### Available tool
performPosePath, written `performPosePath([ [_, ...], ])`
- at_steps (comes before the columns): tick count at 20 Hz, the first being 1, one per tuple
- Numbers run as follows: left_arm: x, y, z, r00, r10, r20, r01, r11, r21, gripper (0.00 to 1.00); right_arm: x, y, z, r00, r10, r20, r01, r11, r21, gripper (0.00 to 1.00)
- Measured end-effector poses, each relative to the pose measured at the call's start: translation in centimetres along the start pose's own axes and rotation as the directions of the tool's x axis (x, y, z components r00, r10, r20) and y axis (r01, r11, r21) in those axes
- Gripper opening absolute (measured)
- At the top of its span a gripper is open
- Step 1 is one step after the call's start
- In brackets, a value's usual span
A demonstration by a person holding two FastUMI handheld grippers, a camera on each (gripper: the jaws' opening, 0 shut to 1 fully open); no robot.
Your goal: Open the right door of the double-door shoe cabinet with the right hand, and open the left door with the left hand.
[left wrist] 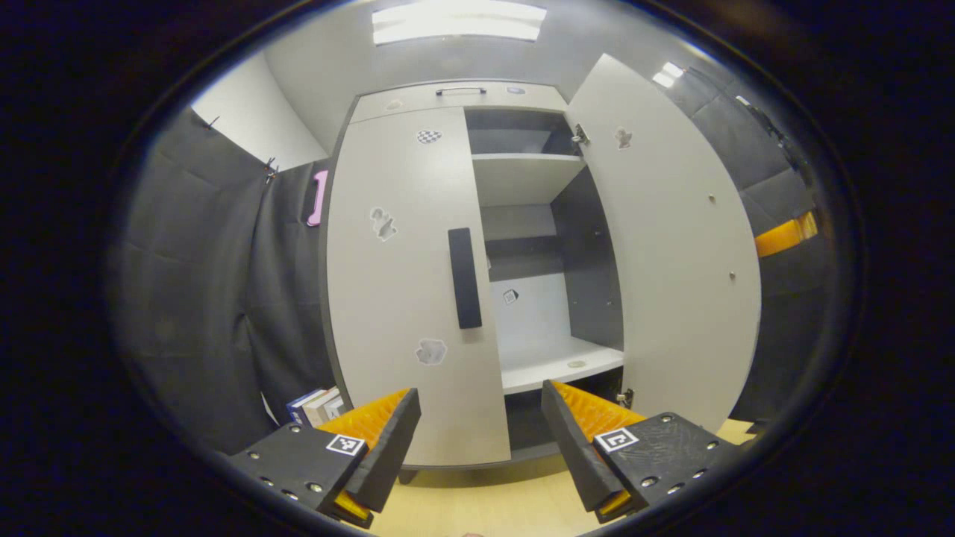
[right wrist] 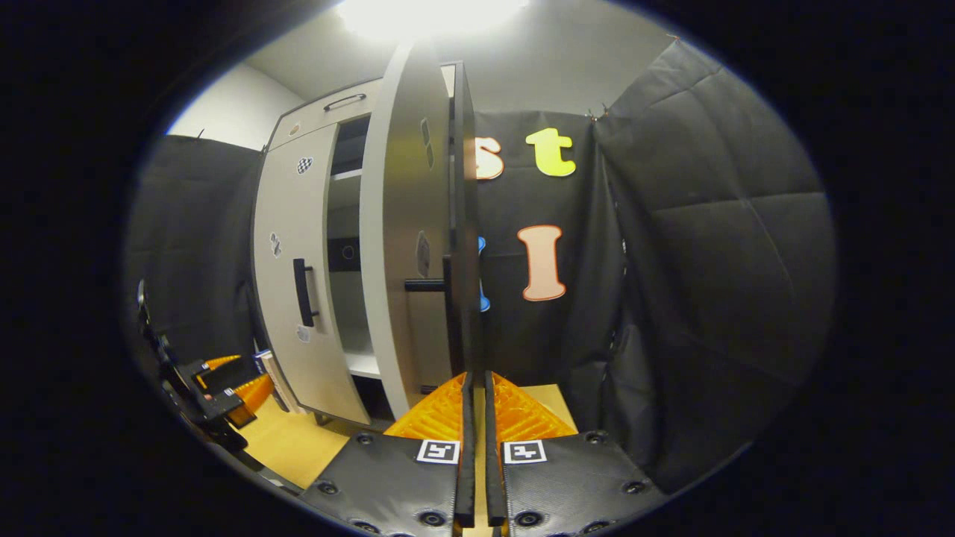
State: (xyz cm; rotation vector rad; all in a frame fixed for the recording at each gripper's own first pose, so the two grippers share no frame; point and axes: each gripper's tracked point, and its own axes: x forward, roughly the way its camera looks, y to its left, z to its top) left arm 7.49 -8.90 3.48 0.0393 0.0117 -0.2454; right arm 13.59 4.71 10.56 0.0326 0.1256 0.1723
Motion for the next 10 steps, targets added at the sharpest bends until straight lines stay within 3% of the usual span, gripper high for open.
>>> performPosePath([
  [2, 1.5, -0.1, 1.3, 1.0, -0.004, 0.008, 0.004, 1.0, -0.008, 0.98, 0.2, -0.7, 0.3, 0.999, -0.029, 0.027, 0.029, 0.999, -0.02, 0.09],
  [5, 3.8, 0.2, 3.7, 0.999, 0.009, 0.046, -0.009, 1.0, -0.004, 0.98, -0.1, -2.6, 0.5, 0.995, -0.083, 0.055, 0.087, 0.994, -0.073, 0.95],
  [10, 8.4, 1.6, 6.9, 0.996, 0.052, 0.077, -0.052, 0.999, -0.002, 0.95, -0.4, -4.4, 0.0, 0.985, -0.159, 0.063, 0.164, 0.982, -0.09, 0.97],
])
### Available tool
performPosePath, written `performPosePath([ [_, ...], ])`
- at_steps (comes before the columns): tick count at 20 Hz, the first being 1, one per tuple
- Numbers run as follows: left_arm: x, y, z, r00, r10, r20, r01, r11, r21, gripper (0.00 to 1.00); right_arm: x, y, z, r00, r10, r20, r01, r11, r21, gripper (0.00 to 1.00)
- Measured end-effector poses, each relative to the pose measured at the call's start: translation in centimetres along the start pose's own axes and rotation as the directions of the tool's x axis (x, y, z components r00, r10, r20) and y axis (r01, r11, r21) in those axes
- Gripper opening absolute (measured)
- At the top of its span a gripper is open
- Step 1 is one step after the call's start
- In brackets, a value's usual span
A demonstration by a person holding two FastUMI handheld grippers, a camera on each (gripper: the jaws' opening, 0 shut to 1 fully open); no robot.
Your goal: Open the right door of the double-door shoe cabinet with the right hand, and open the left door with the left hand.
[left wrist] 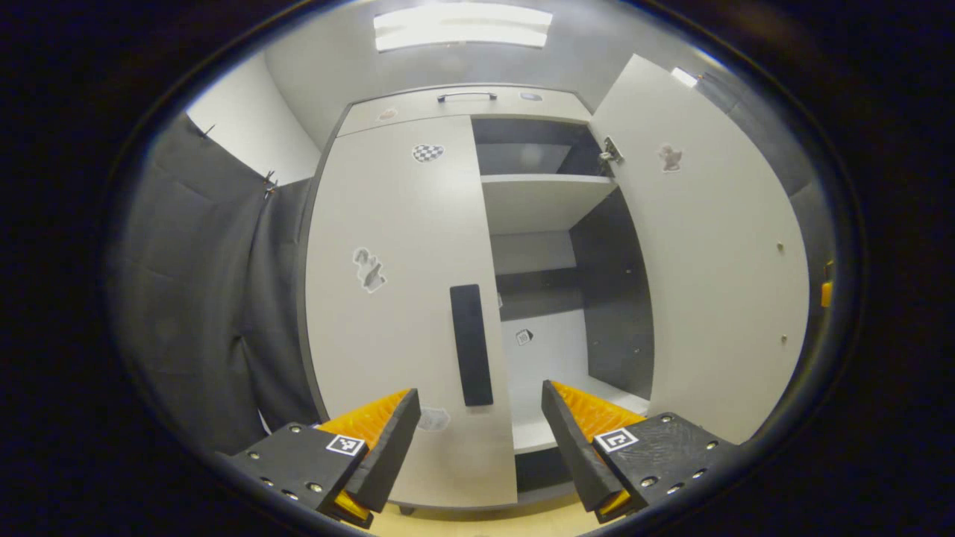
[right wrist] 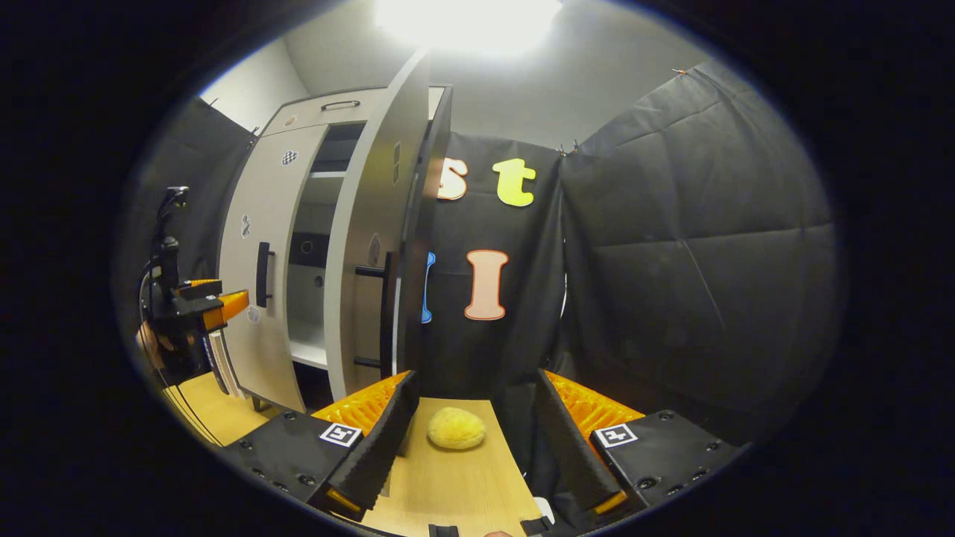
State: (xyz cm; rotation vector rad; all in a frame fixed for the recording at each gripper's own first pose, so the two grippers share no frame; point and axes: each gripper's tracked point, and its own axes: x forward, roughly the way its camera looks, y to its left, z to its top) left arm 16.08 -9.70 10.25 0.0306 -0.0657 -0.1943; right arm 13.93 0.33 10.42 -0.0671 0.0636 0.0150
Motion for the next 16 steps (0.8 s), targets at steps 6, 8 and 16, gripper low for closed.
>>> performPosePath([
  [6, 4.8, 0.9, 1.4, 1.0, 0.024, 0.003, -0.024, 1.0, -0.007, 0.98, -0.1, -2.0, -2.3, 0.997, -0.038, -0.07, 0.04, 0.999, 0.034, 0.98],
  [8, 6.4, 0.6, 1.0, 1.0, 0.021, -0.019, -0.021, 1.0, -0.002, 0.98, 0.1, -2.2, -2.9, 0.995, -0.042, -0.087, 0.046, 0.998, 0.05, 0.98],
  [16, 9.8, 1.3, -1.8, 0.994, 0.039, -0.098, -0.047, 0.996, -0.077, 0.62, 0.6, -3.1, -5.1, 0.989, -0.052, -0.141, 0.062, 0.996, 0.068, 0.98],
])
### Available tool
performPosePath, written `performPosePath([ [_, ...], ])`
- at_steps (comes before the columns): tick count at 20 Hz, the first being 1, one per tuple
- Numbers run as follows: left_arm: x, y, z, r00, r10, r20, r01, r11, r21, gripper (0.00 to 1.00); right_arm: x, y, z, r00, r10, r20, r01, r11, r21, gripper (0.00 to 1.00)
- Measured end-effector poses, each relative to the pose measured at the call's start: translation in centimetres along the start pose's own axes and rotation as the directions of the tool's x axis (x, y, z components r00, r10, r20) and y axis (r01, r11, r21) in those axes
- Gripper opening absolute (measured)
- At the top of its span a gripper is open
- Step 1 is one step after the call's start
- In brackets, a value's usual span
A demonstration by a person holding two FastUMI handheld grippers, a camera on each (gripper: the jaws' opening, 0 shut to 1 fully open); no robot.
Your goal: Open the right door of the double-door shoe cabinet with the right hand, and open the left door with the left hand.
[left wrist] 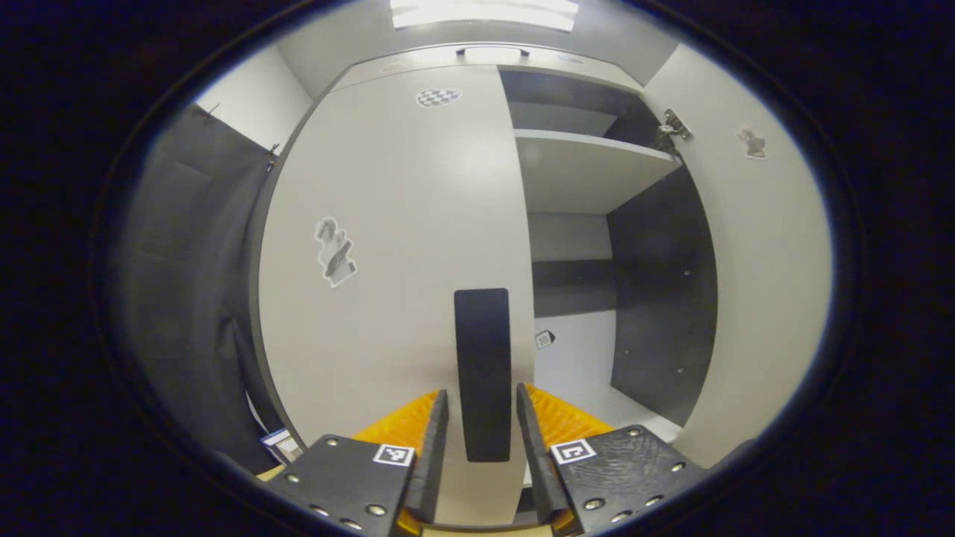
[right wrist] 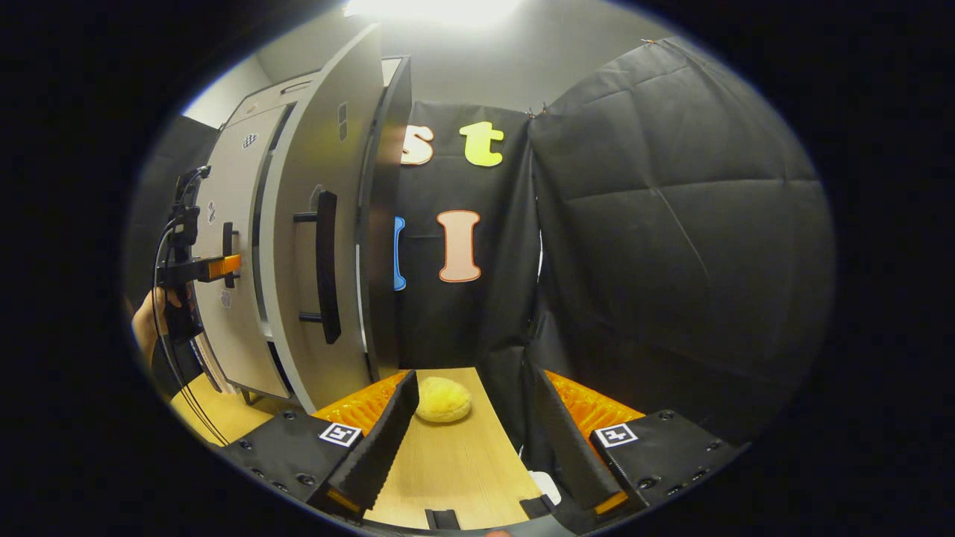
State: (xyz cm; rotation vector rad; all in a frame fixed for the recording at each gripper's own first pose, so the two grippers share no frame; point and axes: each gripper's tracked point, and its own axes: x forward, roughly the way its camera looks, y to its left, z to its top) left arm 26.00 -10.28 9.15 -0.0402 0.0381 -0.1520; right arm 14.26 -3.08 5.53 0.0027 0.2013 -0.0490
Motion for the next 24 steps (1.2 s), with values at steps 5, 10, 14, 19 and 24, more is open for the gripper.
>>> performPosePath([
  [5, 0.1, -0.7, -1.1, 0.997, -0.047, -0.062, 0.045, 0.998, -0.036, 0.41, 0.6, -0.5, -0.6, 1.0, 0.012, -0.006, -0.012, 1.0, 0.01, 0.98],
  [10, 0.2, -0.4, -1.5, 0.995, -0.016, -0.097, 0.014, 1.0, -0.018, 0.22, 1.8, -0.8, -0.7, 0.999, 0.039, -0.005, -0.039, 0.999, -0.008, 0.98],
  [14, -0.5, -0.5, -1.6, 0.994, -0.011, -0.11, 0.005, 0.999, -0.051, 0.15, 3.1, -1.2, -1.0, 0.996, 0.093, -0.01, -0.093, 0.995, -0.028, 0.98],
  [19, -1.8, 0.1, -1.4, 0.993, 0.015, -0.113, -0.02, 0.999, -0.037, 0.14, 4.1, -0.6, -0.6, 0.988, 0.153, -0.002, -0.153, 0.988, -0.018, 0.98],
  [24, -3.2, 0.6, -1.5, 0.994, -0.003, -0.111, -0.002, 0.999, -0.042, 0.14, 2.7, 1.4, -0.4, 0.984, 0.177, 0.013, -0.177, 0.984, -0.016, 0.98],
])
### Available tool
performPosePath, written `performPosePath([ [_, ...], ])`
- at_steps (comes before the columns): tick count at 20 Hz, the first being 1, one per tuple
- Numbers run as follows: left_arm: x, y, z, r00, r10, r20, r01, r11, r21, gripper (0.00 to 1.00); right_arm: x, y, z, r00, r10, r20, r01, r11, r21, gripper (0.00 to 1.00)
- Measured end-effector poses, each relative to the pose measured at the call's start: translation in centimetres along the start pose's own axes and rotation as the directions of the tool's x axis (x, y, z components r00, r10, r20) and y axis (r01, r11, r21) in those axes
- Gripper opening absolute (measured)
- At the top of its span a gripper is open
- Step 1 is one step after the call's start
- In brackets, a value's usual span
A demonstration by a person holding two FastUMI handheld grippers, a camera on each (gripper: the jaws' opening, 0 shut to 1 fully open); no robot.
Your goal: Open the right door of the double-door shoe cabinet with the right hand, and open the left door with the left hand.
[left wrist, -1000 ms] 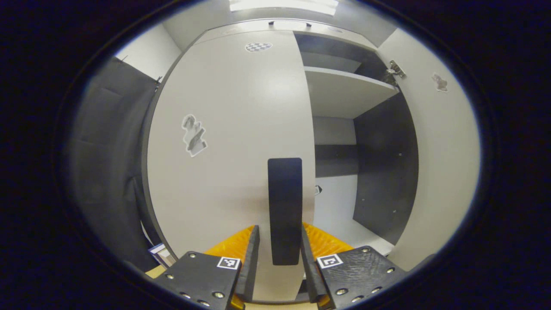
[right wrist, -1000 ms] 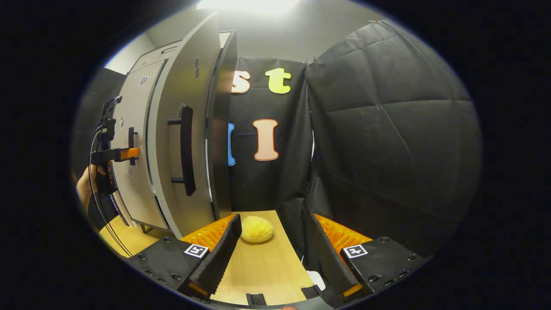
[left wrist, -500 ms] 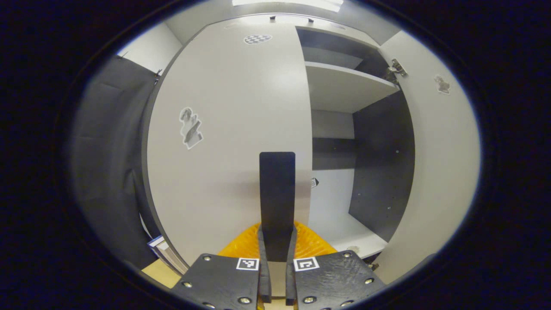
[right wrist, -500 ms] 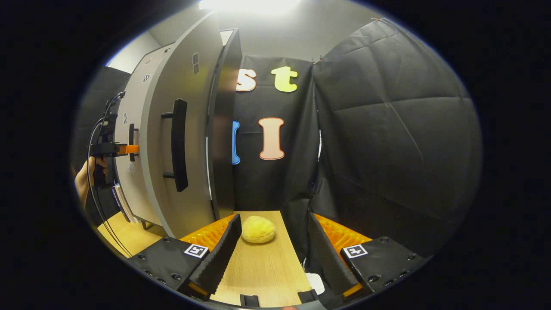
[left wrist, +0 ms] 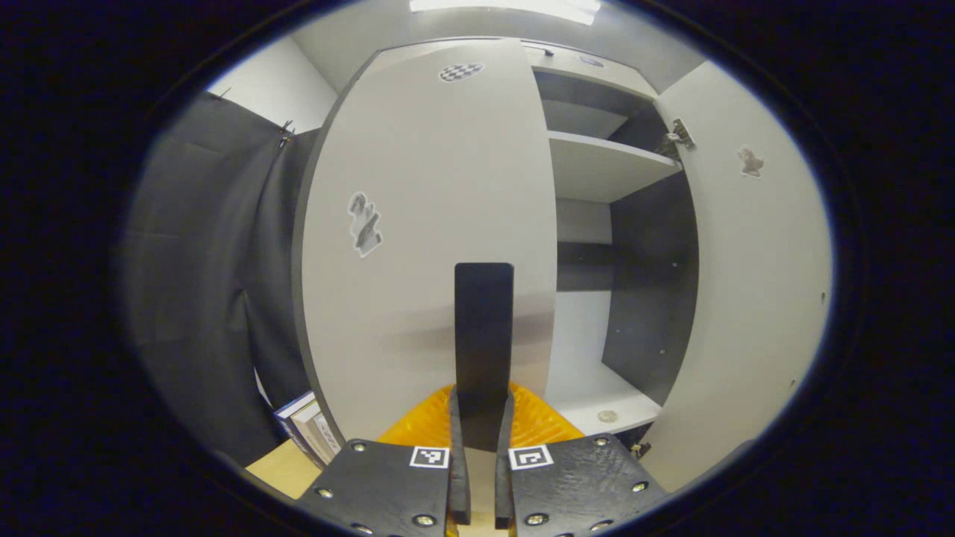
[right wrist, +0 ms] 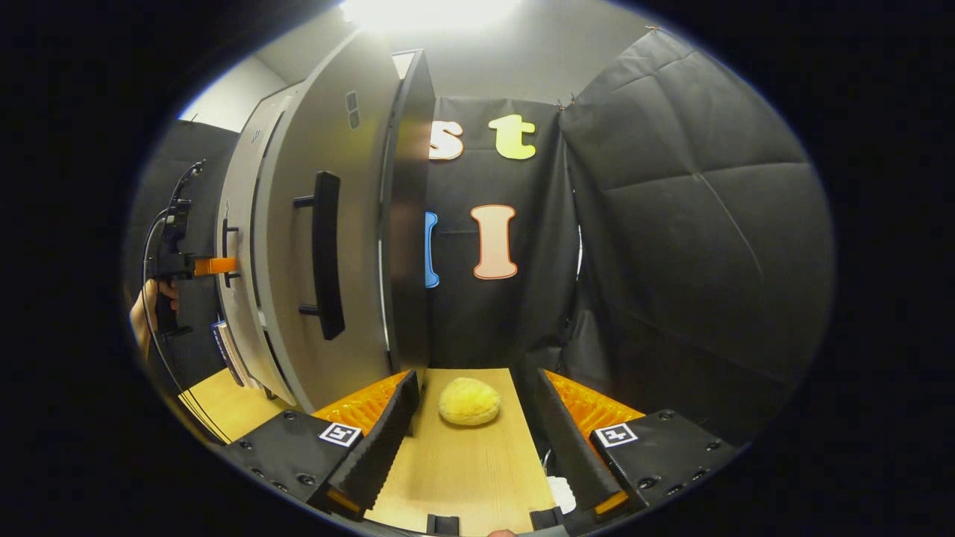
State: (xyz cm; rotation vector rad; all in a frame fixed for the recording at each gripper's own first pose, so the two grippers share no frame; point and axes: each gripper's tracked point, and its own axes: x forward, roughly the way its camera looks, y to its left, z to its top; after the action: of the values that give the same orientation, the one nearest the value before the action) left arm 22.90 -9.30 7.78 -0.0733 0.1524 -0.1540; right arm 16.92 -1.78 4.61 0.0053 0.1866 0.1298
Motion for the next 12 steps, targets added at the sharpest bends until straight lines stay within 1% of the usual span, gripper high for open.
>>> performPosePath([
  [5, -1.2, 0.7, -0.5, 0.999, -0.038, -0.003, 0.038, 0.999, 0.002, 0.14, -1.9, 2.4, 0.5, 1.0, -0.005, 0.007, 0.006, 0.999, -0.046, 0.98],
  [8, -1.6, 1.1, -0.6, 0.999, -0.053, 0.008, 0.053, 0.999, 0.006, 0.14, -3.0, 3.9, 0.8, 1.0, -0.007, 0.007, 0.007, 0.999, -0.045, 0.97],
  [9, -1.8, 1.2, -0.6, 0.998, -0.059, 0.011, 0.059, 0.998, 0.002, 0.16, -3.2, 4.2, 0.9, 1.0, -0.013, 0.008, 0.013, 0.999, -0.047, 0.97],
  [10, -2.1, 1.4, -0.7, 0.998, -0.064, 0.015, 0.064, 0.998, -0.005, 0.14, -3.5, 4.4, 1.1, 1.0, -0.02, 0.011, 0.02, 0.999, -0.049, 0.98],
  [11, -2.3, 1.6, -0.8, 0.997, -0.069, 0.02, 0.069, 0.998, -0.008, 0.16, -3.7, 4.9, 1.2, 1.0, -0.023, 0.015, 0.024, 0.999, -0.046, 0.97],
  [12, -2.4, 1.7, -0.8, 0.997, -0.073, 0.027, 0.073, 0.997, -0.003, 0.14, -4.0, 5.4, 1.4, 1.0, -0.023, 0.018, 0.024, 0.999, -0.041, 0.98],
])
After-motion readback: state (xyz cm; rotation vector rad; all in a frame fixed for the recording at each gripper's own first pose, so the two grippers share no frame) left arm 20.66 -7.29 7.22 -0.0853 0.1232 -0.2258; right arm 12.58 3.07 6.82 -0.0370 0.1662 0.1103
